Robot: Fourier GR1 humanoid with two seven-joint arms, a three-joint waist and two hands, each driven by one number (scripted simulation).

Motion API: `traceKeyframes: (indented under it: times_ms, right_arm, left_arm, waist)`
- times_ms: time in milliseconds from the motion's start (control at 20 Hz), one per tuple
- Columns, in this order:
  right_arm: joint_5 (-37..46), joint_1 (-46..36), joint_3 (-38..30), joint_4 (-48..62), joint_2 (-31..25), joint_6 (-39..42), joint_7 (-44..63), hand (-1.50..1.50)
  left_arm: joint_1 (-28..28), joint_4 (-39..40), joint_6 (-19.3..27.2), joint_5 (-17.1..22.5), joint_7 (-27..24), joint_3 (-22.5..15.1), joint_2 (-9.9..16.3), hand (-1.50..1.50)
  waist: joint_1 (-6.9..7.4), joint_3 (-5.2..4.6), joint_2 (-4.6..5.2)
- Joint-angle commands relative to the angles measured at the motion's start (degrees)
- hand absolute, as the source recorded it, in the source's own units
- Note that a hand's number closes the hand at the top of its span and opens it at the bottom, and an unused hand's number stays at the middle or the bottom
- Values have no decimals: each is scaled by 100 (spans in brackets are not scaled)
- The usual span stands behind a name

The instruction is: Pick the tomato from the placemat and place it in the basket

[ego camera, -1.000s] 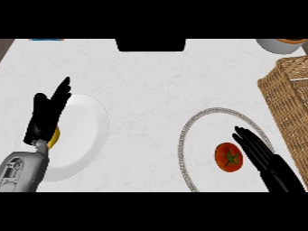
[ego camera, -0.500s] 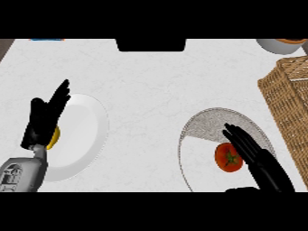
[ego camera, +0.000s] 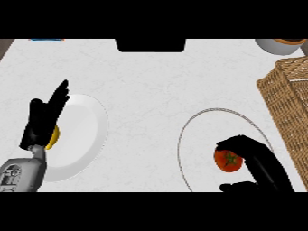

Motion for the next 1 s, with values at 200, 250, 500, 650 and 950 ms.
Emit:
traceKeyframes:
  times_ms: [200,250,500,650,950]
  right_arm:
    - [1306,-85,318,120,97,-271,1048,150]
    - [1702,-170,353,405,70,-191,1397,150]
    - [2696,-393,536,324,187,1153,3185,150]
    - [3063,-827,932,-109,482,1908,3843,150]
    - [2559,-1093,1440,-543,685,1726,4360,150]
  left_arm:
    - [-176,447,-58,-4,-232,159,9,0]
    - [-265,281,-61,5,-11,131,22,0]
    - [-185,84,-33,-79,-12,4,-29,0]
    - [-51,-3,-24,-65,78,-18,-89,0]
    - [1,120,-170,38,-71,168,11,0]
  waist:
    - [-11,26,38]
    - [34,23,48]
    - [122,14,35]
    - [91,28,12]
    - [34,38,20]
